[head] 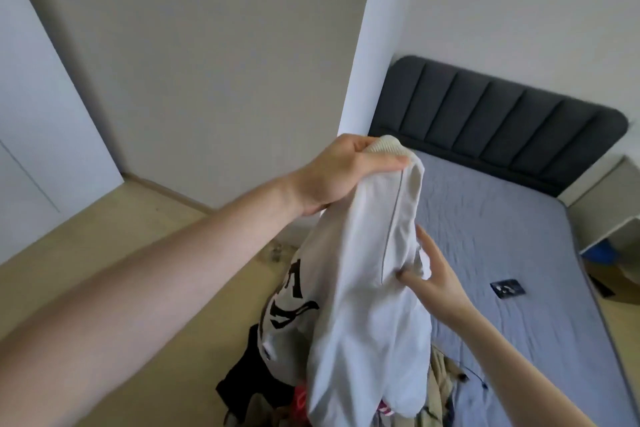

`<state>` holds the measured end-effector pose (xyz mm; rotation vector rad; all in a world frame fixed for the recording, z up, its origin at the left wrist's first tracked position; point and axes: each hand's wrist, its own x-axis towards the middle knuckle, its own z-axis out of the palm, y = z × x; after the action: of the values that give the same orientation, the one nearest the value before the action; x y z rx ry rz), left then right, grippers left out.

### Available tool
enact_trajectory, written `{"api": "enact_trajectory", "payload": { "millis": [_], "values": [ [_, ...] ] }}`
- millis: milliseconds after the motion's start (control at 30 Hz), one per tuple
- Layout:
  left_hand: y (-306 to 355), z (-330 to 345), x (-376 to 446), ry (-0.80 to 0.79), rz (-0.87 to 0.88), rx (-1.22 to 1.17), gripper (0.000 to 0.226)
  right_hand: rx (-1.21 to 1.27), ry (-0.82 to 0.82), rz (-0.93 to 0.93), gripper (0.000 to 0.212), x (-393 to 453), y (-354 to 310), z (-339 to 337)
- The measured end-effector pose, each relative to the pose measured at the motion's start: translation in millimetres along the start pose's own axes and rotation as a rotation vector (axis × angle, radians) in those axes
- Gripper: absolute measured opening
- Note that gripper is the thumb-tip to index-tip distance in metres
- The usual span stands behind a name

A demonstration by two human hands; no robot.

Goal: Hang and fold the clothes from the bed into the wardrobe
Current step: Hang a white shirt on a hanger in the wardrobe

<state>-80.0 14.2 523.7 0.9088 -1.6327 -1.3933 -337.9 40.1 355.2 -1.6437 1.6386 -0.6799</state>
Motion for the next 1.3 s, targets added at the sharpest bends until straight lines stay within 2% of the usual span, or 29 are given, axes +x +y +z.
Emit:
{"api": "enact_trajectory", "payload": {
  "millis": [33, 67, 133, 200, 300, 400, 500, 667, 733, 833, 967, 1033, 1200, 1267, 1300],
  "values": [
    [18, -10, -4, 0.006, 0.044, 0.010, 0.016, 0.017, -0.028, -0.032, 0.081, 6, -15, -1],
    [37, -22, -8, 0.017, 0.088, 0.025, 0.020, 0.028, -0.051, -0.075, 0.069, 13, -33, 0],
    [73, -48, -20, 0.077, 0.156, 0.060, 0.022, -0.001, -0.016, -0.125, 0.013, 27, -71, 6],
    [102, -80, -34, 0.167, 0.222, 0.111, 0.015, 0.067, 0.051, -0.174, 0.041, 44, -111, 15],
    [126, -143, -61, 0.300, 0.255, 0.323, 0.008, 0.205, 0.134, -0.272, 0.056, 65, -179, 26],
    [116, -219, -97, 0.505, 0.110, 0.717, 0.033, 0.350, 0.167, -0.350, 0.060, 78, -246, 43],
    [87, -299, -144, 0.605, -0.084, 0.953, 0.047, 0.365, 0.138, -0.460, 0.046, 87, -314, 79],
    [50, -420, -221, 0.766, -0.221, 0.890, 0.055, 0.199, 0.049, -0.625, 0.030, 119, -406, 173],
    [48, -461, -249, 0.803, -0.240, 0.796, 0.057, 0.153, 0.046, -0.626, 0.031, 138, -429, 219],
    [46, -514, -285, 0.832, -0.257, 0.665, 0.073, 0.069, 0.041, -0.608, 0.035, 168, -449, 290],
    [44, -562, -312, 0.791, -0.270, 0.624, 0.072, -0.091, -0.025, -0.569, 0.033, 193, -464, 367],
    [43, -585, -317, 0.758, -0.274, 0.678, 0.065, -0.174, -0.089, -0.539, 0.033, 202, -471, 399],
    [35, -642, -314, 0.748, -0.282, 0.834, 0.062, -0.295, -0.319, -0.547, 0.031, 227, -505, 469],
    [29, -668, -310, 0.774, -0.263, 0.858, 0.062, -0.313, -0.436, -0.592, 0.021, 240, -525, 497],
    [26, -682, -308, 0.786, -0.257, 0.867, 0.063, -0.325, -0.501, -0.615, 0.009, 247, -536, 512]
  ]
}}
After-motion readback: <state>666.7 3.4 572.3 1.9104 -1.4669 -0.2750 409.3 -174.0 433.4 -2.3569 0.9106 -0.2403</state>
